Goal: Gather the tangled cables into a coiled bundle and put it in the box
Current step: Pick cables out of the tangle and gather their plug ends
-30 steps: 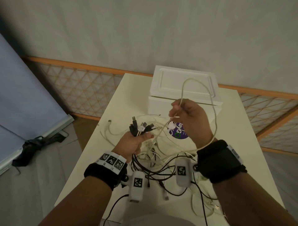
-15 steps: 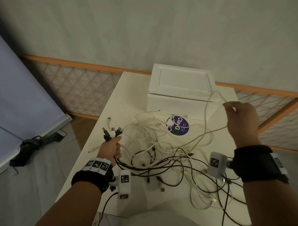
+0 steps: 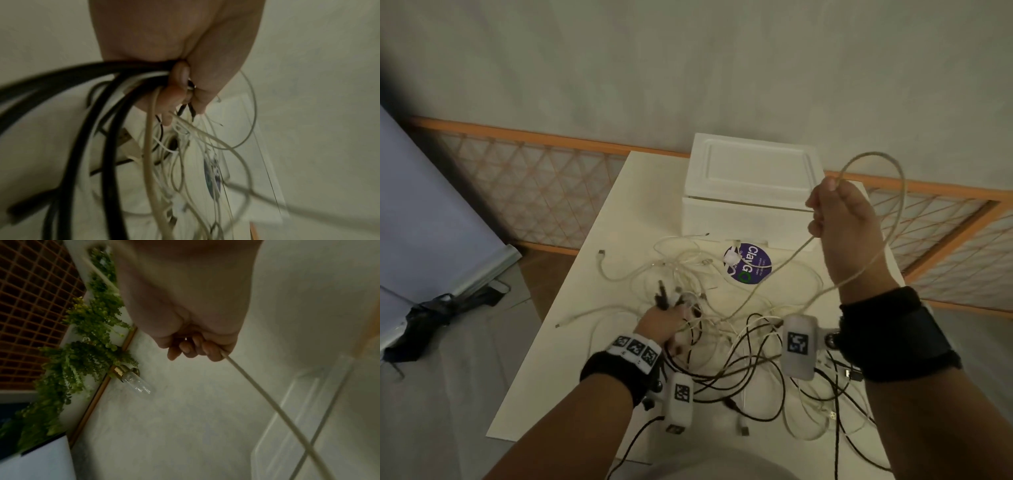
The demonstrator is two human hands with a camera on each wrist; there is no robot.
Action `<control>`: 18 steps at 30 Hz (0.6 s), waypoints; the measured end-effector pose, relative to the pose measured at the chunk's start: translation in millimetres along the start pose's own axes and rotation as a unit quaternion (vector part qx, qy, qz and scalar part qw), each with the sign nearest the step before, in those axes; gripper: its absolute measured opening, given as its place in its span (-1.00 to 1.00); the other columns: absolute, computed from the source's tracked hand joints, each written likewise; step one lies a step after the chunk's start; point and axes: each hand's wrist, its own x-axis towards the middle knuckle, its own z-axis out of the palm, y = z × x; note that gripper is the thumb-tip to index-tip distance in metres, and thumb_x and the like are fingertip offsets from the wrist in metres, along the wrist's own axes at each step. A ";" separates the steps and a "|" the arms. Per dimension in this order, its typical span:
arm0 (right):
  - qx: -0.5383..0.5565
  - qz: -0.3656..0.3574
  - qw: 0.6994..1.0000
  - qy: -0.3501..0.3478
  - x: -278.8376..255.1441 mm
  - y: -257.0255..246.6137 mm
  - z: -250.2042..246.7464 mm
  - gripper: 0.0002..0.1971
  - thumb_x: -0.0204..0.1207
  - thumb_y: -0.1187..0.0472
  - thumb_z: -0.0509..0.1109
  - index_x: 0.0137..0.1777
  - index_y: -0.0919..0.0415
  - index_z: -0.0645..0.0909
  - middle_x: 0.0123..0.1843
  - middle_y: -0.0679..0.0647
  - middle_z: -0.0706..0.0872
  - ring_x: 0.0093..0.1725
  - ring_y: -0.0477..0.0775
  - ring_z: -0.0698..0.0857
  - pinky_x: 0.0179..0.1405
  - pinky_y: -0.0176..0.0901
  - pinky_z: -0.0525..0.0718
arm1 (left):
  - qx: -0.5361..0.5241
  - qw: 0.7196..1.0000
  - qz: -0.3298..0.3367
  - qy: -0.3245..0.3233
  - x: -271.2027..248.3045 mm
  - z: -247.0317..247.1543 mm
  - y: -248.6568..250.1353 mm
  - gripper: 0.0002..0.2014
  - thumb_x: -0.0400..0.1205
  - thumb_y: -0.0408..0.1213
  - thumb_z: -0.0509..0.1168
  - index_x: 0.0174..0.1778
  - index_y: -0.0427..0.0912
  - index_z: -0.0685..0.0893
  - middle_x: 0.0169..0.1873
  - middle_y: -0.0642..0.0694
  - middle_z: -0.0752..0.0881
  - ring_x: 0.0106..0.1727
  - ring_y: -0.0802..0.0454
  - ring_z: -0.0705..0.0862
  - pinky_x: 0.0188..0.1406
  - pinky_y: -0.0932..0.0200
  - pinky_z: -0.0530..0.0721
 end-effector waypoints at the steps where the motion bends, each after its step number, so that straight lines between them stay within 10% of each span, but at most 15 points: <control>1: -0.005 -0.002 1.000 0.022 4.8 -1.2 -7.7 -0.79 0.40 -0.02 0.23 -0.40 -0.01 0.54 -0.38 -0.10 0.49 -0.44 -0.16 0.39 -0.39 -0.15 0.34 | -0.016 1.000 -0.015 0.009 8.2 -5.0 -4.9 -0.33 0.28 0.17 0.37 0.18 -0.24 0.71 0.08 -0.36 0.74 0.09 -0.34 0.72 0.14 -0.16 0.67; 6: 0.144 0.072 0.986 0.047 12.2 10.6 -8.2 -0.80 0.49 0.03 0.22 -0.30 0.10 0.44 -0.41 -0.02 0.38 -0.45 -0.10 0.29 -0.43 -0.19 0.25 | -0.202 0.973 0.038 -0.104 -17.7 0.6 6.8 -0.73 0.65 -0.22 0.33 0.22 -0.26 0.65 0.03 -0.26 0.79 -0.70 0.17 0.44 -0.72 0.32 0.41; 10: 0.128 0.080 0.988 -0.030 -3.0 21.4 25.1 -0.81 0.51 0.09 0.21 -0.30 0.12 0.45 -0.41 -0.04 0.43 -0.47 -0.15 0.33 -0.46 -0.25 0.31 | -0.152 0.958 0.097 -0.224 -28.3 36.2 28.6 -0.77 0.61 -0.23 0.35 0.16 -0.18 0.66 -0.03 -0.18 0.80 -0.67 0.19 0.26 -0.69 0.31 0.28; 14: 0.180 0.039 0.983 -0.025 2.7 6.1 22.8 -0.75 0.55 0.10 0.17 -0.33 0.18 0.37 -0.39 0.07 0.33 -0.41 -0.02 0.24 -0.42 -0.18 0.27 | 0.021 0.970 0.140 -0.199 -17.6 44.7 25.4 -0.89 0.52 -0.07 0.38 -0.10 0.03 0.70 -0.15 -0.06 0.81 -0.56 0.06 0.40 -0.63 0.21 0.41; 18: 0.003 -0.099 0.993 0.057 16.2 -5.8 -4.8 -0.74 0.52 0.03 0.16 -0.36 0.10 0.37 -0.37 0.10 0.37 -0.35 0.13 0.31 -0.33 0.04 0.29 | 0.142 0.978 0.107 -0.110 7.9 34.0 5.1 -0.70 0.57 -0.05 0.37 -0.34 -0.22 0.72 -0.43 -0.05 0.72 -0.47 0.04 0.57 -0.40 0.20 0.57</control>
